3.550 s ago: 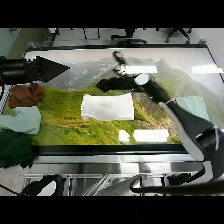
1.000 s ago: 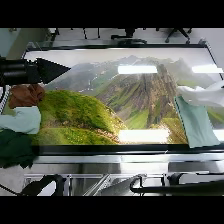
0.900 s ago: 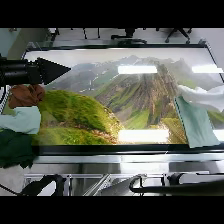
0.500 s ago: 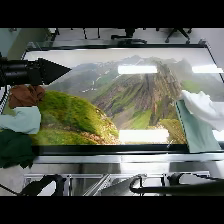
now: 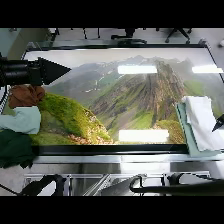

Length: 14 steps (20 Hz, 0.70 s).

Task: Fold the shirts.

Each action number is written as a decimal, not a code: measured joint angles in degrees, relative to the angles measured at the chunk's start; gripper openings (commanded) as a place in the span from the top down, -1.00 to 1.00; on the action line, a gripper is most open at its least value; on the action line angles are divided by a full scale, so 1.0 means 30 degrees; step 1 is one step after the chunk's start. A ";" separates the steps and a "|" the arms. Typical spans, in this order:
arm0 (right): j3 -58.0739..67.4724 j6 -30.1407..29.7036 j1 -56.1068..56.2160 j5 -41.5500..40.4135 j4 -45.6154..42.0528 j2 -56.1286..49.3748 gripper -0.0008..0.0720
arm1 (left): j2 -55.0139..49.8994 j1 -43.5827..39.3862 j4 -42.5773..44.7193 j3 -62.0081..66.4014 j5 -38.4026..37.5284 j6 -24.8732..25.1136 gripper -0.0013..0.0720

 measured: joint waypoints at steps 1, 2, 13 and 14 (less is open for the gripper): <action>0.0488 -0.0051 0.0000 -0.0044 0.0568 0.0000 -0.26 | -0.0022 0.0000 0.0000 0.0000 0.0066 0.0000 0.93; 0.1100 -0.0051 0.0015 -0.0058 0.1355 -0.0007 -0.14 | -0.0022 0.0000 0.0000 0.0000 0.0102 0.0000 0.93; 0.0466 -0.3410 0.5843 -0.4991 0.8888 0.2863 0.92 | 0.0678 0.0044 0.1188 -0.1137 -0.0874 -0.0663 0.94; -0.0670 -0.3730 0.6870 -0.5595 0.9034 0.3512 0.92 | 0.1202 -0.0335 0.1792 -0.2084 -0.0823 -0.0838 0.94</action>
